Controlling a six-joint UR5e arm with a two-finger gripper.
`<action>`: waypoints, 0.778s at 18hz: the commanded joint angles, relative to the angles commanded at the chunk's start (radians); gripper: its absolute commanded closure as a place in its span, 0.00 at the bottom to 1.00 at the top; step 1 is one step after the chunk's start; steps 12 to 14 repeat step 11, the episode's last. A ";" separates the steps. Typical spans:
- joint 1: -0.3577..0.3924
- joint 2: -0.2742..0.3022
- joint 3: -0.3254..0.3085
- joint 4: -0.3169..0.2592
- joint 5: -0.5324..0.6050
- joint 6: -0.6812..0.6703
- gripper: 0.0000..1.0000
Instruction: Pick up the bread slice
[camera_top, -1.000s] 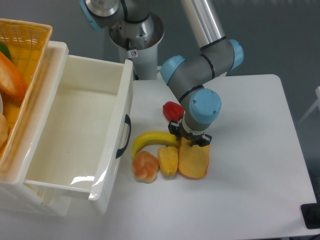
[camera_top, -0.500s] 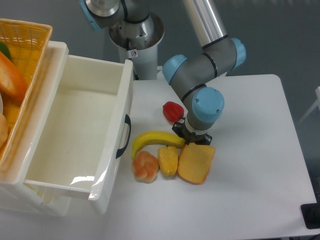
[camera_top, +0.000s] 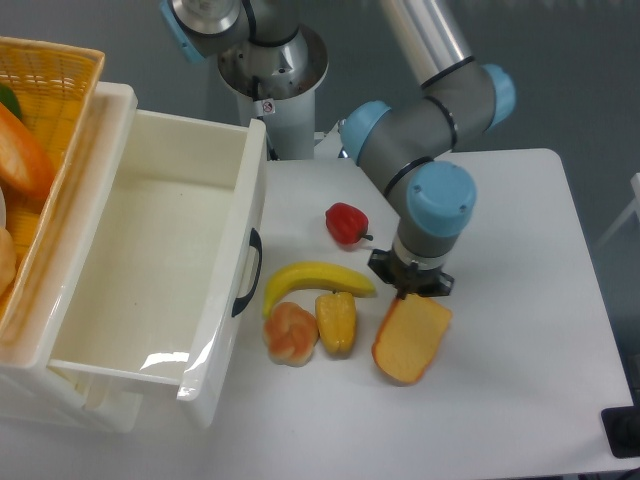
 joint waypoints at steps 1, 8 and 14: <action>0.009 -0.005 0.034 -0.020 0.000 0.052 1.00; 0.054 -0.014 0.181 -0.097 -0.005 0.163 1.00; 0.061 0.003 0.185 -0.120 0.002 0.238 1.00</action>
